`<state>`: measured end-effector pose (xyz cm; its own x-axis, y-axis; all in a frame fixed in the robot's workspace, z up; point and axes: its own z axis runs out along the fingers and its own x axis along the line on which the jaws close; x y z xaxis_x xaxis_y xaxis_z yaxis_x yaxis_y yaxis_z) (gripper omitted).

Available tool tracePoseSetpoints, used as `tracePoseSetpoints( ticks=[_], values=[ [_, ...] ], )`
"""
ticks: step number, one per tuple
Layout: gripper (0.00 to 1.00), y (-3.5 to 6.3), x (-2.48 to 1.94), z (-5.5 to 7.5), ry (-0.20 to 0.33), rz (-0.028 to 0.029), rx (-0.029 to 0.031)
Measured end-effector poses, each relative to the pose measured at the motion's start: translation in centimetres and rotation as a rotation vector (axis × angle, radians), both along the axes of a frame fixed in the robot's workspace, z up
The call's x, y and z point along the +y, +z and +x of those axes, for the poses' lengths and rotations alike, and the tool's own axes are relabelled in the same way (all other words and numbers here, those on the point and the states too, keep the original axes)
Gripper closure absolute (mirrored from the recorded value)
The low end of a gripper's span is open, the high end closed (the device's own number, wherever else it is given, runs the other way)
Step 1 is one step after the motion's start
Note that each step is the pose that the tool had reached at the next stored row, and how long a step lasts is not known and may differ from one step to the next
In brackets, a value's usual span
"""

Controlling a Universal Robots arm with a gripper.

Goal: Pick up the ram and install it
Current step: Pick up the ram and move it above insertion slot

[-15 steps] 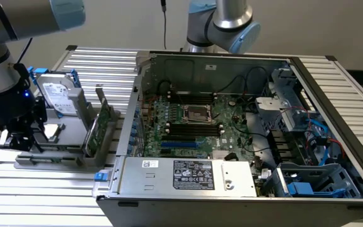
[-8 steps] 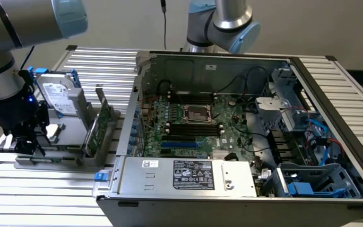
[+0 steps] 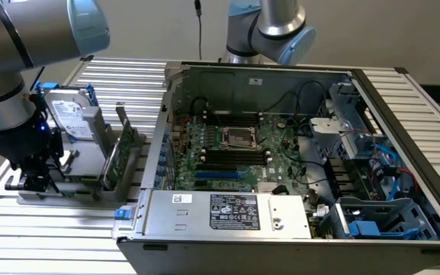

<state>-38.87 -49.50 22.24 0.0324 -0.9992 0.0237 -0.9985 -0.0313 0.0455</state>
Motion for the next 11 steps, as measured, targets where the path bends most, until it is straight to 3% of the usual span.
tracePoseSetpoints(
  ticks=[11],
  values=[
    [0.64, -2.0, 0.02, 0.0, 0.0, 0.0, 0.0]
  ],
)
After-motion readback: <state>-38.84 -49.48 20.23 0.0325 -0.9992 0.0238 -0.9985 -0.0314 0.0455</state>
